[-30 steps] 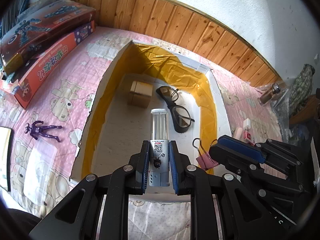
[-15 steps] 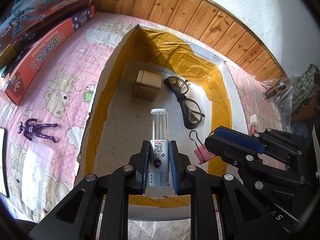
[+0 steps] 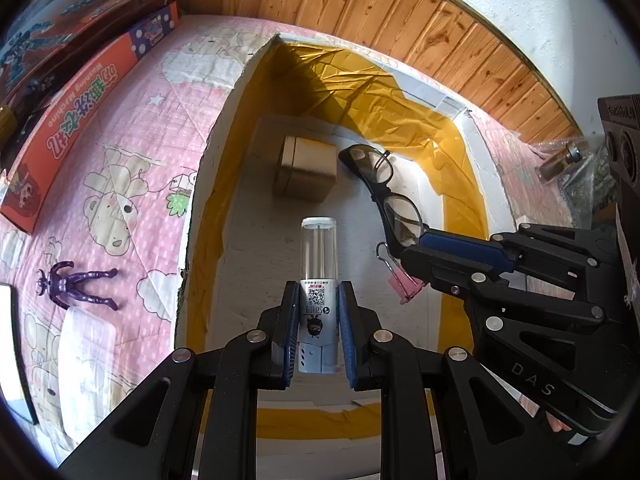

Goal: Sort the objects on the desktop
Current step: 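Carry the glue stick and pink binder clip over the box with both tools, then lower and release the glue stick and binder clip into the box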

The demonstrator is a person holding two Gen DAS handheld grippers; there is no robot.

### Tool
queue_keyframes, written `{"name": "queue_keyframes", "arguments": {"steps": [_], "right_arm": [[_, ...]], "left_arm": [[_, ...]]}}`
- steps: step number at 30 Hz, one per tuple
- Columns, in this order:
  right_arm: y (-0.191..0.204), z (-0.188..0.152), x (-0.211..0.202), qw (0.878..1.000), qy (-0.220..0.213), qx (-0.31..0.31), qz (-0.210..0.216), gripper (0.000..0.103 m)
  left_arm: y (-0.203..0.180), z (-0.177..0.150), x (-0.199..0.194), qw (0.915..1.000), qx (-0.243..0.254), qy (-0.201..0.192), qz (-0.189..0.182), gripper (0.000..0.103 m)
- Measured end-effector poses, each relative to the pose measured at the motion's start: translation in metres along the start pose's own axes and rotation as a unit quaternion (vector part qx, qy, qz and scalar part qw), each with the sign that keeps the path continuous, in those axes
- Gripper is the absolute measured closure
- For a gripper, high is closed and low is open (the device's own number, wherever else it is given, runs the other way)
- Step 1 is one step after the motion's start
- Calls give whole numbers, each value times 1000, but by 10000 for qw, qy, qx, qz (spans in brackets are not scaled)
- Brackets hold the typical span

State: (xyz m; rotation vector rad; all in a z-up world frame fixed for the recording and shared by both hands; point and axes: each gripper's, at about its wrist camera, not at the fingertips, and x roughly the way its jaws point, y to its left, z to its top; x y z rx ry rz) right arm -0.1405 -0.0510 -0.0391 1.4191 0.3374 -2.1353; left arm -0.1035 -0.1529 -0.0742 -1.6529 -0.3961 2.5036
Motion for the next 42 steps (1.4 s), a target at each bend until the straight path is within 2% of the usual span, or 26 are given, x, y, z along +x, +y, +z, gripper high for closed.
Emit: {"name": "queue_keyframes", "arguments": {"steps": [15, 21, 27, 36, 42], "right_arm": [[-15, 35, 47, 9970, 710, 287, 68, 88], [-20, 45, 68, 9942, 945, 500, 154, 88], [-13, 58, 79, 9935, 931, 580, 299, 88], [-11, 62, 102, 9907, 1097, 727, 332, 88], [-13, 63, 107, 9889, 1143, 877, 364, 88]], "left_arm": [[-7, 4, 21, 9959, 508, 748, 70, 84], [-6, 3, 23, 9930, 524, 1059, -75, 84], [-3, 3, 21, 9906, 426, 1285, -190, 84], [-11, -5, 24, 9867, 777, 1416, 204, 84], [-10, -5, 21, 9856, 767, 1475, 312, 83]]}}
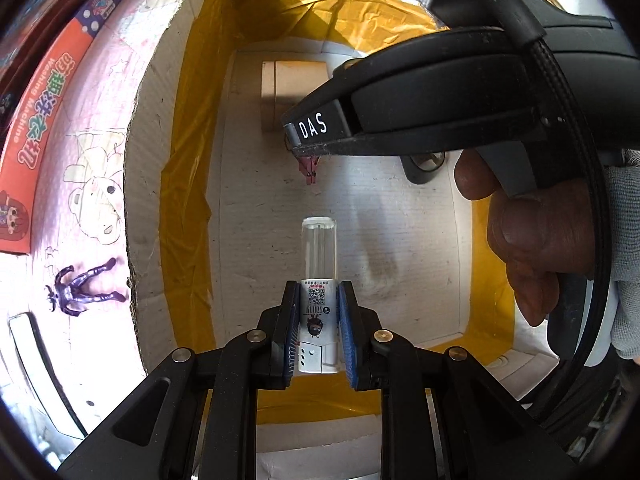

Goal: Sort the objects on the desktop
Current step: 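Lower and release the glue stick and binder clip into the box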

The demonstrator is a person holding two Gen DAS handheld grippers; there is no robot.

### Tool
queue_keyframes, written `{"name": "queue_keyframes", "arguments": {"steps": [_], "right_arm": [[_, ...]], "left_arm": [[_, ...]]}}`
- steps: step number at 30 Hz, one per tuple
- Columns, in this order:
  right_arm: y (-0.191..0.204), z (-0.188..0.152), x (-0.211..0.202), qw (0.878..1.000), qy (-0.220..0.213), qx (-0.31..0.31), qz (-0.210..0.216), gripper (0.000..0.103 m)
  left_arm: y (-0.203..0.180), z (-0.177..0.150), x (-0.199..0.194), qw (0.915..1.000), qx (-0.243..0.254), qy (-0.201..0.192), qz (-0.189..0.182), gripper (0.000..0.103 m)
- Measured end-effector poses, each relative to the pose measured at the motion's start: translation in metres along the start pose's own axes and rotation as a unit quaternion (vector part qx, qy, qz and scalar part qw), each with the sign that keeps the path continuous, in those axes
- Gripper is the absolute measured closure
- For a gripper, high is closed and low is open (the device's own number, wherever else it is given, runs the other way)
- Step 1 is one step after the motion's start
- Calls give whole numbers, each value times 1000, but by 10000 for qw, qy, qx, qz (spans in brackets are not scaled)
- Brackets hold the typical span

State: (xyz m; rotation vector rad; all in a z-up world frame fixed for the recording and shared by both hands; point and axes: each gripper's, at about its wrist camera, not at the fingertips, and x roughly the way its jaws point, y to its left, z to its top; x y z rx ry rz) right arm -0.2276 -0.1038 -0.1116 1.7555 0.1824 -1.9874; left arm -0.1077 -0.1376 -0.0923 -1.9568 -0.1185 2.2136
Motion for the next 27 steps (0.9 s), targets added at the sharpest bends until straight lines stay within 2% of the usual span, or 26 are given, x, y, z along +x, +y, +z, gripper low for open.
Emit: {"name": "queue_keyframes", "arguments": {"steps": [5, 11, 18, 22, 27], "right_arm": [[-2, 0, 2, 9999, -2, 134, 14, 87], [-4, -6, -4, 9997, -17, 230, 85, 80], [0, -21, -29, 9995, -109, 192, 245, 72], [-4, -33, -42, 9995, -98, -10, 313, 66], [4, -52, -61, 9989, -166, -433, 116, 63]], "left_arm": [[0, -1, -2, 9999, -51, 57, 70, 82], [-6, -5, -12, 9997, 33, 55, 219, 70], [-10, -17, -33, 9991, 8, -25, 421, 65], [-13, -26, -48, 9985, 22, -107, 544, 64], [-26, -37, -65, 9975, 105, -192, 669, 64]]}}
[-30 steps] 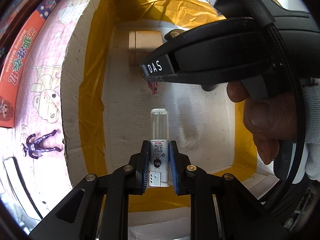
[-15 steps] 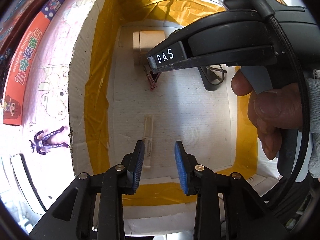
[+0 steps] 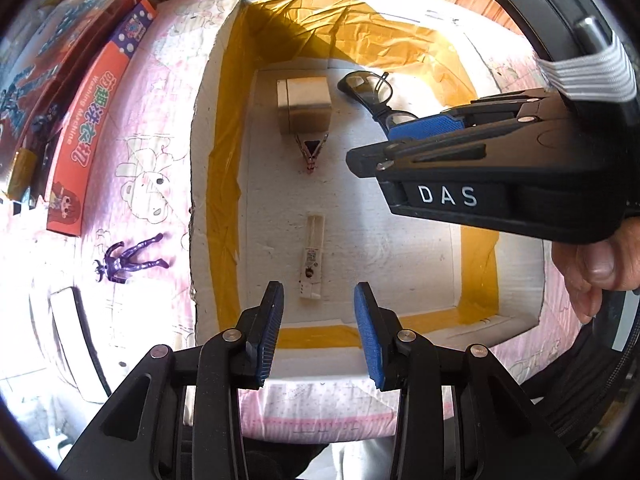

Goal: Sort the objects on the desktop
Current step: 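Lower and release the glue stick and binder clip into the box, then withdraw both tools from the box toward the remaining items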

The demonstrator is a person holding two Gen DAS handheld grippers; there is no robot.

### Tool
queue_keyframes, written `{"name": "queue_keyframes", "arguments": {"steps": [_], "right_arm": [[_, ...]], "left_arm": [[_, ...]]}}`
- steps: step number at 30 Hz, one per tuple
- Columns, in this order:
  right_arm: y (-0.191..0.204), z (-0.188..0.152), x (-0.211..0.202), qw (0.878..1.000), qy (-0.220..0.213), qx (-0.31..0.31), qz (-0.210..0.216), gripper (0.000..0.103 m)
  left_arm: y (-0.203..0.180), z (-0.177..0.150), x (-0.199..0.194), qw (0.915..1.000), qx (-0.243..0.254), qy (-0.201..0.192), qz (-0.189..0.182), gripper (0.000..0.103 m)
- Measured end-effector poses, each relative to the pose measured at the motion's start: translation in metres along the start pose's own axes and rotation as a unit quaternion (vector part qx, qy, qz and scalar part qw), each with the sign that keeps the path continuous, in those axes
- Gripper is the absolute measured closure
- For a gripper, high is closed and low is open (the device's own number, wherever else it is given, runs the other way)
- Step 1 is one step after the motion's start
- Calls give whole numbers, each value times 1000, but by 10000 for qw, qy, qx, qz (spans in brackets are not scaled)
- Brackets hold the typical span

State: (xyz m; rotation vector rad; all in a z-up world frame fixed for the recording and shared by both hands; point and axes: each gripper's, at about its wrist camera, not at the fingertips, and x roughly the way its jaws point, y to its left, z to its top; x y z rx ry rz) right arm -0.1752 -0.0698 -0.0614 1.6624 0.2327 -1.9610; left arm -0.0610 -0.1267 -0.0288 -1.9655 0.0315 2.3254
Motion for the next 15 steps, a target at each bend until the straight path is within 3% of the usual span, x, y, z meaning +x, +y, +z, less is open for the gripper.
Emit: {"name": "queue_keyframes", "arguments": {"steps": [15], "right_arm": [[-17, -41, -60, 9972, -458, -437, -393, 57]], "left_arm": [[-28, -4, -14, 9994, 183, -176, 251, 64]]}}
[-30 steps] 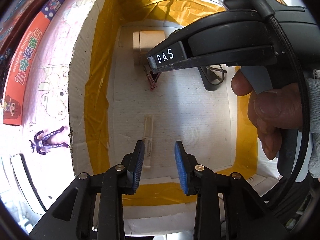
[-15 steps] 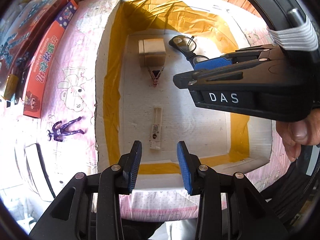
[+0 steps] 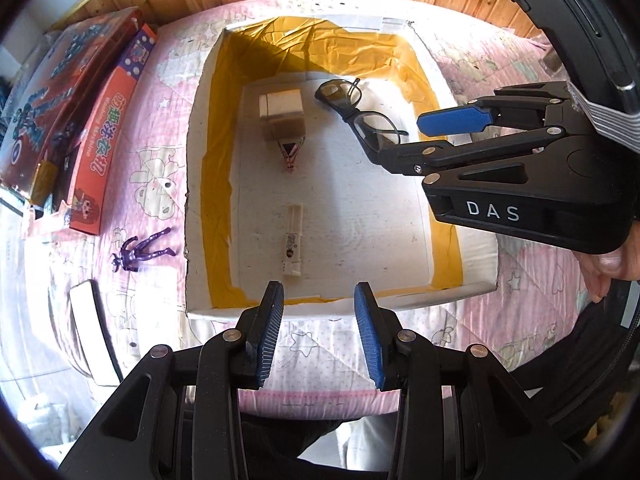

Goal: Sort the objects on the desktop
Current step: 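Withdraw both tools from the box toward the remaining items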

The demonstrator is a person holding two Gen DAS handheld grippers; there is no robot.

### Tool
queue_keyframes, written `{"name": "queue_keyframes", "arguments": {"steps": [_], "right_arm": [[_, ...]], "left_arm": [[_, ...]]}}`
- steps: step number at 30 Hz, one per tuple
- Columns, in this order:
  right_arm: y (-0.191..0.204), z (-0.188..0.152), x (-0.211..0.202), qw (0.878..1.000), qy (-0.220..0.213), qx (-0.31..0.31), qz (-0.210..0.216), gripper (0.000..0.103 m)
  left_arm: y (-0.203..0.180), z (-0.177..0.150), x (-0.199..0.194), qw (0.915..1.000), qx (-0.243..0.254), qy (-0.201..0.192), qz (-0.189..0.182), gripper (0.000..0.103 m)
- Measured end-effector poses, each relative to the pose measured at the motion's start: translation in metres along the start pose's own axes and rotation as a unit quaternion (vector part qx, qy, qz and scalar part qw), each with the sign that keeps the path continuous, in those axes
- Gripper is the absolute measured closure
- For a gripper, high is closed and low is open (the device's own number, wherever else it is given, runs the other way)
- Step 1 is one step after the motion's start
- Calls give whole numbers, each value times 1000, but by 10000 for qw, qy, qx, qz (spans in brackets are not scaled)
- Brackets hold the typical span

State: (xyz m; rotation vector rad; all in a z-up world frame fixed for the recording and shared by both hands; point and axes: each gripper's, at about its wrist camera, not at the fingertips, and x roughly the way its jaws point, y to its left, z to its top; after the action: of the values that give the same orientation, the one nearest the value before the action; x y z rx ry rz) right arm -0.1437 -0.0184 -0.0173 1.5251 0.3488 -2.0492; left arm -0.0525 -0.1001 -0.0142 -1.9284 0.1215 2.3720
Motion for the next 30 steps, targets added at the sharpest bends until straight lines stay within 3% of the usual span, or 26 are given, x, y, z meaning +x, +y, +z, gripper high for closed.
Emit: {"name": "queue_keyframes", "arguments": {"steps": [6, 10, 17, 21, 30], "right_arm": [[0, -16, -17, 9997, -194, -132, -51, 54], [1, -27, -28, 9990, -367, -218, -90, 53], [5, -51, -46, 9961, -727, -460, -203, 48], [2, -66, -62, 9916, -1149, -551, -203, 45], [-38, -123, -83, 9762, -2157, -195, 118, 40]], "left_arm": [[-7, -8, -10, 10000, -39, -53, 51, 64], [-14, -13, -21, 9995, -69, -291, 102, 64], [-35, -20, -34, 9950, 173, -778, 598, 64], [-48, -26, -43, 9889, 341, -1168, 857, 64], [-96, -35, -47, 9798, 516, -1888, 422, 62]]}}
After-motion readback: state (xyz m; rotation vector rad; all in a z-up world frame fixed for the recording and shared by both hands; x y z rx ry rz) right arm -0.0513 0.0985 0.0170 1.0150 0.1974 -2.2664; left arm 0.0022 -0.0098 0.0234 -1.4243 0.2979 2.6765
